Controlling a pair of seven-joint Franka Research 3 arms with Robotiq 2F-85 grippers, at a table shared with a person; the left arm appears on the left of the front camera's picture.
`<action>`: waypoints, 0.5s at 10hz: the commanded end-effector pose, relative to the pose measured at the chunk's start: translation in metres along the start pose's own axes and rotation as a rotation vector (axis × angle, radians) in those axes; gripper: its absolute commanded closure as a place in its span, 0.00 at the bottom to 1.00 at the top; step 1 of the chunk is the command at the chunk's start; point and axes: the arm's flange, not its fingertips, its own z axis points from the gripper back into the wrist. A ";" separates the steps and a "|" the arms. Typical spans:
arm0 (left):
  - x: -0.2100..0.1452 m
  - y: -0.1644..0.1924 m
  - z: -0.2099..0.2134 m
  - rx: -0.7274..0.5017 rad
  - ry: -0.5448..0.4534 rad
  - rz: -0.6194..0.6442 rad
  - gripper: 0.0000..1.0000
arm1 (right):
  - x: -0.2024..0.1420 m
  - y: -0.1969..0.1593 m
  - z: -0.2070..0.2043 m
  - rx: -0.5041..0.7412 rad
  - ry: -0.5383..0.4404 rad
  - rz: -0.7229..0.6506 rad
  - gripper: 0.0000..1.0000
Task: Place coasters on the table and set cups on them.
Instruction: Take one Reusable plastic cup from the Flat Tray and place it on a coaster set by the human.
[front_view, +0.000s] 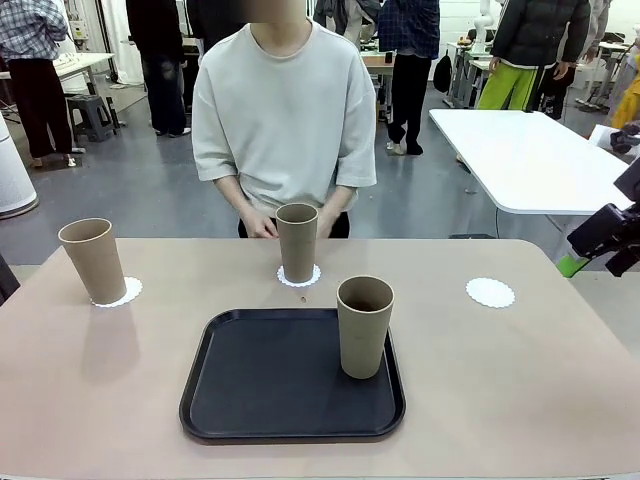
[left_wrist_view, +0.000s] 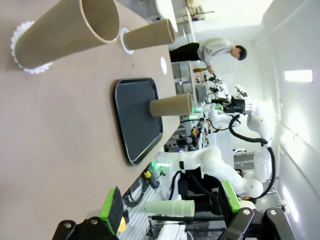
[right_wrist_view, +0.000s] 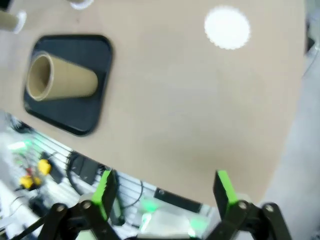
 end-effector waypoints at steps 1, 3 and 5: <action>0.002 -0.002 0.001 0.001 -0.016 0.008 0.00 | 0.034 0.011 -0.015 0.036 -0.070 0.266 0.00; 0.002 -0.002 0.001 0.001 -0.016 0.008 0.00 | 0.064 0.032 -0.055 0.116 -0.080 0.527 0.00; 0.002 -0.002 0.001 0.001 -0.016 0.008 0.00 | 0.088 0.057 -0.091 0.165 -0.092 0.645 0.00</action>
